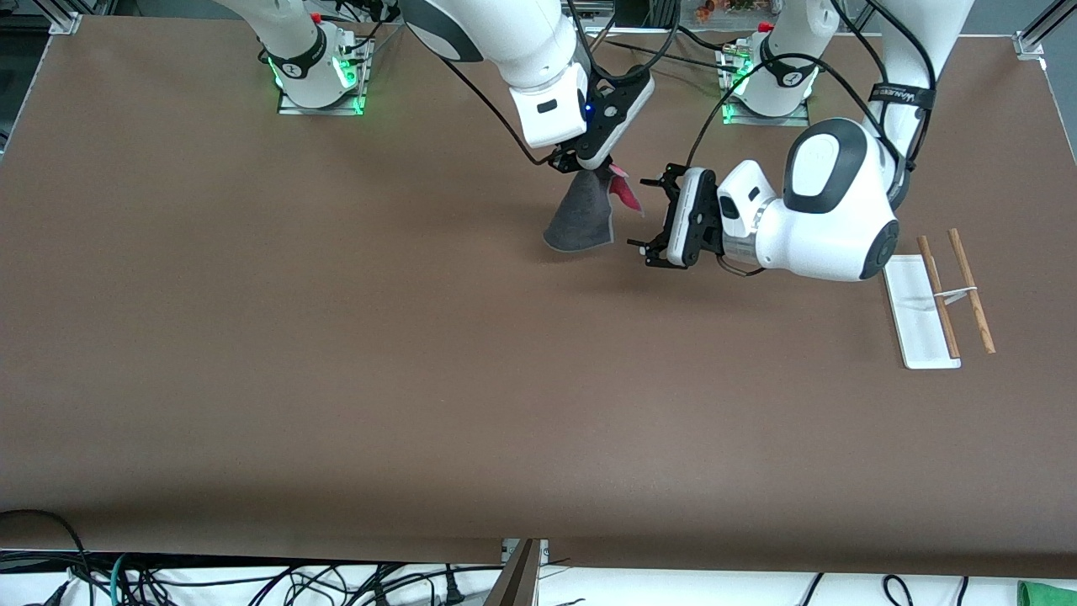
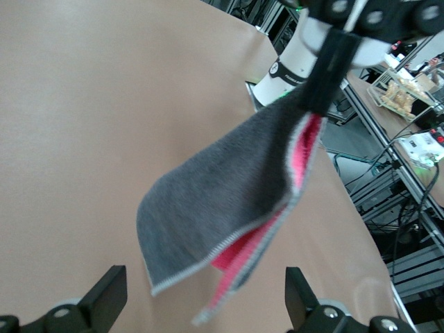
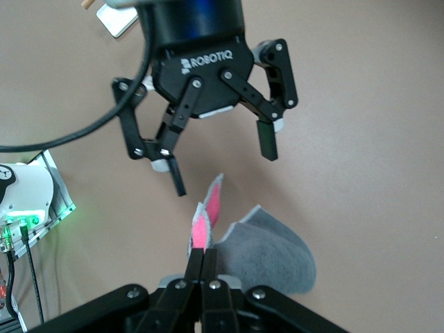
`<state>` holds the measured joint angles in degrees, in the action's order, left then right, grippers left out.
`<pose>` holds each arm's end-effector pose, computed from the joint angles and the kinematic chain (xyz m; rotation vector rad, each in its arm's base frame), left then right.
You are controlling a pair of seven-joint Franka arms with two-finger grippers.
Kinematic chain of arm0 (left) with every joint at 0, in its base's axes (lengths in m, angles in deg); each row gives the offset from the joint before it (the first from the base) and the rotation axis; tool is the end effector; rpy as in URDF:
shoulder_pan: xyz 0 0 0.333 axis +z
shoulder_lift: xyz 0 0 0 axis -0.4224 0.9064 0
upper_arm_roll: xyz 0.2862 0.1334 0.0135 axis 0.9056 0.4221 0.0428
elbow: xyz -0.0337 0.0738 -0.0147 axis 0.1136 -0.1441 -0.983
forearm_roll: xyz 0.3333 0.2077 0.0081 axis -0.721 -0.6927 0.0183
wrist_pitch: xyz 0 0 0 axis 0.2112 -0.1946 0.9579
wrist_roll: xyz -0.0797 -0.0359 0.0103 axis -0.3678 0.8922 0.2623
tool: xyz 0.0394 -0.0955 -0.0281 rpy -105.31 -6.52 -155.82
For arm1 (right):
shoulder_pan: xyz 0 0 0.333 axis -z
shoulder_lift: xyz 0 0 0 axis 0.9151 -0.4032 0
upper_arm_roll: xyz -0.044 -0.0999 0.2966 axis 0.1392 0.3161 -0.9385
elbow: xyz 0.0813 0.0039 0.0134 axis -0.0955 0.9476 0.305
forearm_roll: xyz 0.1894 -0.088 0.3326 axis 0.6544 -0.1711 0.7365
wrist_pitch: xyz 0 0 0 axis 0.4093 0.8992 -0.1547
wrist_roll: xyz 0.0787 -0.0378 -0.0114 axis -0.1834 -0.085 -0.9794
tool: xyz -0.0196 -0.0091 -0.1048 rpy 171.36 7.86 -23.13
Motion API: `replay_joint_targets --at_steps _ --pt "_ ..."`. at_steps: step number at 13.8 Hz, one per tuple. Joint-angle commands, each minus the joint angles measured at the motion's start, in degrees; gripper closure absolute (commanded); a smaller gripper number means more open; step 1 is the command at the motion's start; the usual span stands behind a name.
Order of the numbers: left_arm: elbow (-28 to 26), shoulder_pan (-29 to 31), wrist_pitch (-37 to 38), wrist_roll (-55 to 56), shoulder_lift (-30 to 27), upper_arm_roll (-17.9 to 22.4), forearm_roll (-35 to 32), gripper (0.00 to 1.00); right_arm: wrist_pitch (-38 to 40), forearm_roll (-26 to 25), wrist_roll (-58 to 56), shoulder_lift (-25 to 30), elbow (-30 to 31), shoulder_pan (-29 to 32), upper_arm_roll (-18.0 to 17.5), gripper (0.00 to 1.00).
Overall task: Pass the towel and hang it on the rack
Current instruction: 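Grasp the hanging towel with the left gripper below the right gripper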
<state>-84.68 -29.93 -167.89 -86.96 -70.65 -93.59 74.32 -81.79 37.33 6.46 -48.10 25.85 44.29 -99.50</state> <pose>0.5479 -0.2486 0.3885 1.5829 -1.5621 0.2064 0.4478 0.5511 0.5387 -2.5039 -1.1745 -0.2168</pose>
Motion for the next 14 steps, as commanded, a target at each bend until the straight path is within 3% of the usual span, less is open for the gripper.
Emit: replay_joint_targets --at_steps 1,4,6,7,9,11,13,14 --pt "-0.64 0.19 1.49 -1.35 -1.26 -0.18 -2.05 0.01 0.62 -0.12 -0.33 0.12 -0.81 0.58 -0.91 1.00" --pt "-1.26 -0.69 -1.93 -1.09 -1.08 -0.62 -2.14 0.02 0.62 -0.12 -0.42 0.21 -0.72 0.66 -0.91 1.00" --pt "-1.61 -0.77 -3.25 -1.18 -0.99 -2.55 -2.32 0.14 0.71 -0.12 -0.42 0.21 -0.81 0.66 -0.91 1.00" --pt "-1.53 -0.77 -3.52 -1.27 -0.73 -3.08 -4.15 0.31 0.71 -0.12 -0.42 0.21 -0.81 0.66 -0.91 1.00" --pt "-1.61 -0.69 -2.65 -1.35 -0.64 -3.96 -6.62 0.54 0.71 -0.12 -0.42 0.21 -0.81 0.66 -0.91 1.00" --pt "-1.79 -0.60 -0.54 -1.35 -0.64 -3.96 -7.67 0.66 0.71 -0.12 -0.42 0.21 -0.81 0.66 -0.91 1.00" --pt "-1.70 -0.60 -0.45 -1.35 -0.73 -4.05 -8.30 0.94 0.71 -0.12 -0.42 0.21 -0.81 0.75 -0.91 1.00" --pt "-1.44 -0.60 -0.53 -1.35 -0.73 -4.05 -8.30 1.00 0.71 -0.12 -0.42 0.21 -0.81 0.75 -0.91 1.00"
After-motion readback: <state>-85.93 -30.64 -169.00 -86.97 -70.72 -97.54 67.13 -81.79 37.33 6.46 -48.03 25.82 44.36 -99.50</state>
